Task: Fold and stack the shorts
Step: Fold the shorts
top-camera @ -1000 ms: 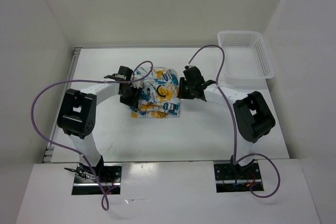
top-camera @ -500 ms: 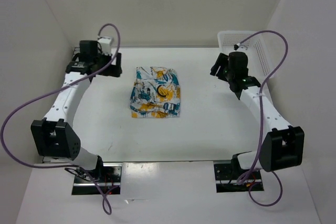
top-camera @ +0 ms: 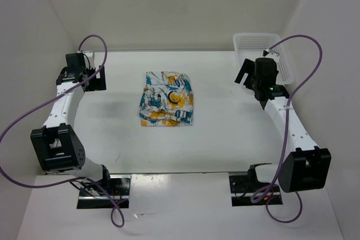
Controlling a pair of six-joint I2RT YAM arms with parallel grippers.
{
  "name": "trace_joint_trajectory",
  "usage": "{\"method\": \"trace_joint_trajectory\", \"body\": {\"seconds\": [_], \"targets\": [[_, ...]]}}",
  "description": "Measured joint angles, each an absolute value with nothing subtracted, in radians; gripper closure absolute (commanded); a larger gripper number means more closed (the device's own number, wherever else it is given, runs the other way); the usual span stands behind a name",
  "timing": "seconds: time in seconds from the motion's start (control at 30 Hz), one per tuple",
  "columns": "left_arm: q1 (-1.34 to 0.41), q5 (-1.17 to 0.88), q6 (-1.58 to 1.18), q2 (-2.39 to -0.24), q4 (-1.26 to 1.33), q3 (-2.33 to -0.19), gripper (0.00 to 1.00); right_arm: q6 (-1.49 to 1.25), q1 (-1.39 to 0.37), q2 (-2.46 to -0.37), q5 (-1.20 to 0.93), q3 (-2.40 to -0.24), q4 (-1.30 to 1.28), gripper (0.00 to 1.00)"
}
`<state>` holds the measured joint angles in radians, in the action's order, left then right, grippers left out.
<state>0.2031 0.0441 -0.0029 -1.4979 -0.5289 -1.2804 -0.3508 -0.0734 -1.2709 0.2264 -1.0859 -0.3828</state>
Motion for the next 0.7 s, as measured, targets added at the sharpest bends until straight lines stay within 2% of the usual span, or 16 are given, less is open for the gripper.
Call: {"method": "trace_joint_trajectory", "body": {"seconds": [0.23,0.7], "targets": [[0.203,0.142,-0.003,-1.494,-0.488,-1.272,0.01,-0.341,-0.073,-1.244,0.233,-1.069,-0.383,0.00],[0.203,0.152,-0.003,-1.483,-0.481,-1.250,0.01,-0.334,-0.072,-1.244,0.232,-1.038,-0.384,0.00]]}}
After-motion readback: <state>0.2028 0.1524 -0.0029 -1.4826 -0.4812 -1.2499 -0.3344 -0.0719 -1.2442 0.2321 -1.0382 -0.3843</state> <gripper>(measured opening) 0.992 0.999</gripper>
